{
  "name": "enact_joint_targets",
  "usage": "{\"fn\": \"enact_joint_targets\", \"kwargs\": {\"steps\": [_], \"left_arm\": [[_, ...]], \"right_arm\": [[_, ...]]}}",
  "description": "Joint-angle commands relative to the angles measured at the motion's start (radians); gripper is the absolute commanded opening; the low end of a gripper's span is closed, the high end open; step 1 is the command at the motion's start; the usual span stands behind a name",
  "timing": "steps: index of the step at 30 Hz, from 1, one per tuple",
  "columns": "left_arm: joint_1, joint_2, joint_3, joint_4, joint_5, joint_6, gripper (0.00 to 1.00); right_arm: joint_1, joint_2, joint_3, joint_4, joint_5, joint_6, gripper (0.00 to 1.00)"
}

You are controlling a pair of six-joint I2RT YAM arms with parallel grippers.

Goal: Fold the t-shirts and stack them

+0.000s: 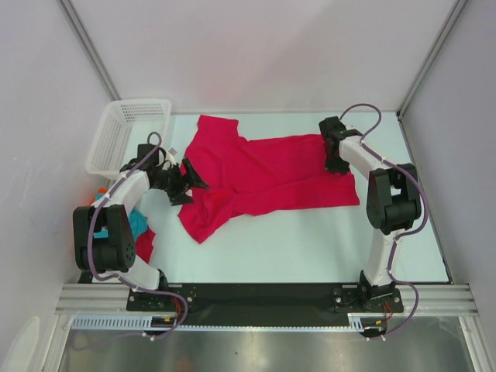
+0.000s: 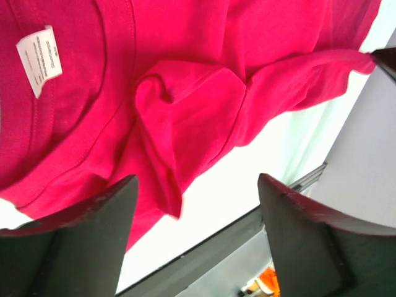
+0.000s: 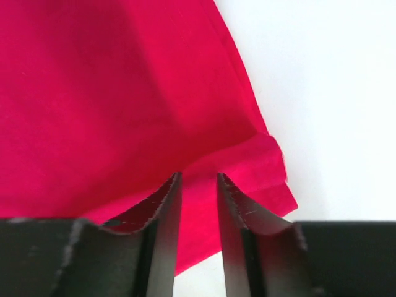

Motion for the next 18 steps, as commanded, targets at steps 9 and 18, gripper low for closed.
{"fn": "enact_joint_targets", "kwargs": {"steps": [9, 18], "left_arm": [[0.007, -0.217, -0.15, 0.009, 0.007, 0.027, 0.94], [-0.014, -0.345, -0.226, -0.083, -0.171, 0.076, 0.95]], "right_arm": [[0.039, -0.131, 0.009, -0.048, 0.034, 0.019, 0.41], [0.105, -0.274, -0.135, -0.05, 0.035, 0.057, 0.41]]}}
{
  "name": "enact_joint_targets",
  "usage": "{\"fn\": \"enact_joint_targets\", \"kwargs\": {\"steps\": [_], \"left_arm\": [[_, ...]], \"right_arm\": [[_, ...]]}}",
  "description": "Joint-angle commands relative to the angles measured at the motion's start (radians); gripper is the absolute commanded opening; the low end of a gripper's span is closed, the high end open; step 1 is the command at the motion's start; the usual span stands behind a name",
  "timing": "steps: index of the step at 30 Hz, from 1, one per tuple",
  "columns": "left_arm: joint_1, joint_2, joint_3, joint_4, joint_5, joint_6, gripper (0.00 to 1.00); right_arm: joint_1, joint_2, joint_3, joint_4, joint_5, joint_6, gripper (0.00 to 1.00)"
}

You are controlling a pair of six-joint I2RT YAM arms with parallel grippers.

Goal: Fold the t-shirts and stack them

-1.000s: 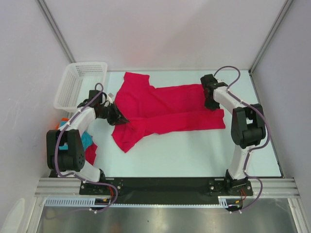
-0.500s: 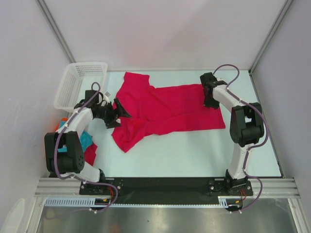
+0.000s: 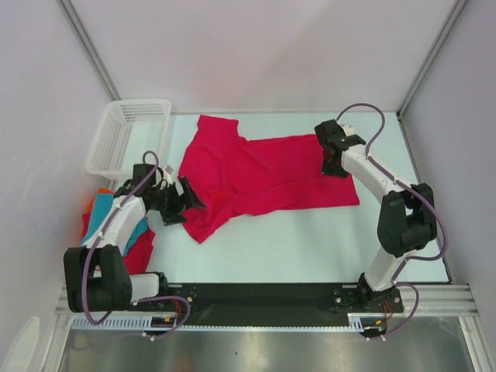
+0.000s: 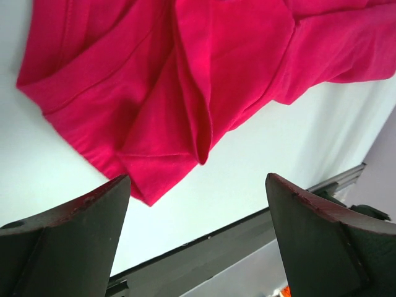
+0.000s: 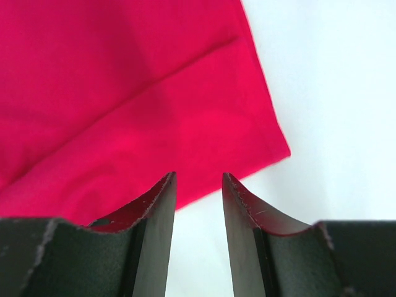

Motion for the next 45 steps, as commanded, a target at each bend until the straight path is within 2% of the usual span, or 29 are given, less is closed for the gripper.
{"fn": "enact_joint_targets", "kwargs": {"steps": [1, 7, 12, 18, 21, 24, 25, 28, 34, 42, 44, 45], "left_arm": [[-0.01, -0.067, -0.01, -0.026, -0.086, 0.046, 0.95], [-0.032, -0.004, -0.056, 0.048, -0.056, 0.012, 0.95], [-0.139, 0.062, -0.052, 0.109, -0.072, -0.025, 0.93], [-0.181, 0.12, -0.03, 0.151, -0.094, -0.046, 0.88], [-0.184, 0.146, -0.019, 0.16, -0.094, -0.046, 0.81], [-0.185, 0.158, -0.01, 0.164, -0.092, -0.045, 0.69], [-0.184, 0.16, -0.006, 0.164, -0.094, -0.046, 0.62], [-0.185, 0.16, 0.0, 0.161, -0.095, -0.048, 0.49], [-0.185, 0.143, 0.01, 0.146, -0.106, -0.048, 0.36], [-0.185, 0.111, 0.022, 0.111, -0.095, -0.045, 0.38], [-0.185, 0.094, 0.028, 0.099, -0.092, -0.045, 0.45], [-0.184, 0.077, 0.03, 0.086, -0.094, -0.045, 0.52]], "right_arm": [[0.027, -0.076, -0.057, -0.012, 0.021, 0.036, 0.41], [0.032, -0.09, -0.074, -0.014, 0.027, 0.036, 0.41], [0.033, -0.084, -0.076, -0.015, 0.035, 0.036, 0.41], [0.033, -0.076, -0.076, -0.017, 0.057, 0.027, 0.41], [0.032, -0.067, -0.074, -0.017, 0.061, 0.025, 0.41], [0.032, -0.059, -0.071, -0.017, 0.063, 0.024, 0.41], [0.032, -0.056, -0.068, -0.014, 0.063, 0.025, 0.41], [0.032, -0.047, -0.064, -0.012, 0.06, 0.025, 0.41], [0.035, -0.036, -0.059, -0.011, 0.058, 0.024, 0.41], [0.036, -0.038, -0.07, -0.007, 0.06, 0.022, 0.41], [0.036, -0.038, -0.071, -0.004, 0.06, 0.021, 0.4], [0.036, -0.039, -0.071, -0.003, 0.06, 0.021, 0.4]]}}
